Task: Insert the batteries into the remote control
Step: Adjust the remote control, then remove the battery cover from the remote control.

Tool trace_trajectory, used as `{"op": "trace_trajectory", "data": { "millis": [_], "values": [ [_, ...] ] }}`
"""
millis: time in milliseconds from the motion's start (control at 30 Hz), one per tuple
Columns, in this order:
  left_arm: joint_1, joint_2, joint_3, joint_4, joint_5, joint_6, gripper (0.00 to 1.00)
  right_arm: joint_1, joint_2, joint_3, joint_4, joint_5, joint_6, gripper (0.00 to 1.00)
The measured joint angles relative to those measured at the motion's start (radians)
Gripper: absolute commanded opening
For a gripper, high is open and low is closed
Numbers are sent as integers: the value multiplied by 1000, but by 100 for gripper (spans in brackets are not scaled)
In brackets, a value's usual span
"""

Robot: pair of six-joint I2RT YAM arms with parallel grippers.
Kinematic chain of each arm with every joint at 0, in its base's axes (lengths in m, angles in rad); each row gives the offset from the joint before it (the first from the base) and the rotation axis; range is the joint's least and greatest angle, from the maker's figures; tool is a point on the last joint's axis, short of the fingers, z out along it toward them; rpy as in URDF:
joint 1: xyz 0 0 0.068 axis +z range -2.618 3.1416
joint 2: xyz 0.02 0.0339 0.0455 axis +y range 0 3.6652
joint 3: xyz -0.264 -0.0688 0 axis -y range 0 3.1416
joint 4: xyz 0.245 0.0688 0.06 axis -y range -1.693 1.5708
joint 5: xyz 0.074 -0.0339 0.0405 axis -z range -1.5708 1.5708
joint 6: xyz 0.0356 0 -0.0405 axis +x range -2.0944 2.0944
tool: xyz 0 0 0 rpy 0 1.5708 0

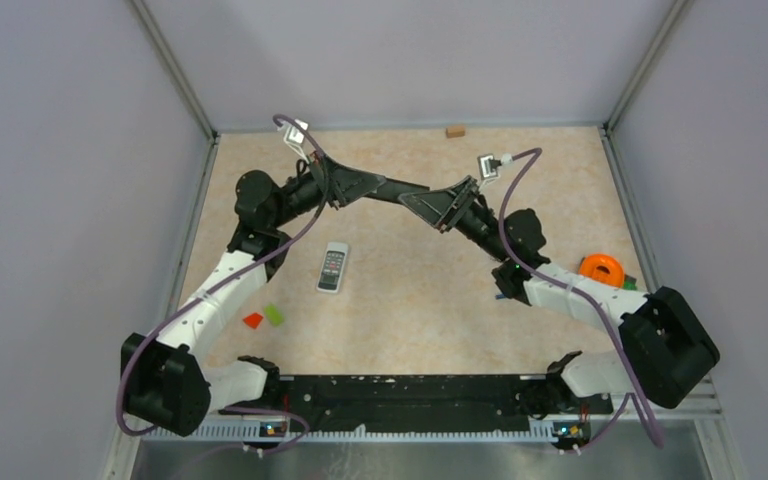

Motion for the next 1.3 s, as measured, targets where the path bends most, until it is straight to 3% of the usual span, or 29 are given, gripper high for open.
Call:
{"op": "trace_trajectory", "data": {
  "millis": [267, 433, 667, 900, 1100, 1300],
  "values": [
    [1, 19, 43, -41, 230, 65, 0, -33, -14, 89, -175, -260, -183, 65],
    [1, 17, 44, -69, 282, 101, 0, -33, -10, 95, -170, -323, -185, 42],
    [5, 15, 44, -118, 288, 132, 0, -37, 14, 92, -130, -362, -164, 33],
    [14, 14, 56, -171, 287, 122, 0, -77, 35, 60, -34, -445, -158, 32],
    [28, 24, 67, -179, 283, 102, 0, -103, 74, 60, 54, -492, -133, 18],
    [41, 58, 69, -180, 264, 98, 0, -118, 127, 60, 79, -465, -55, 14]
  ]
}}
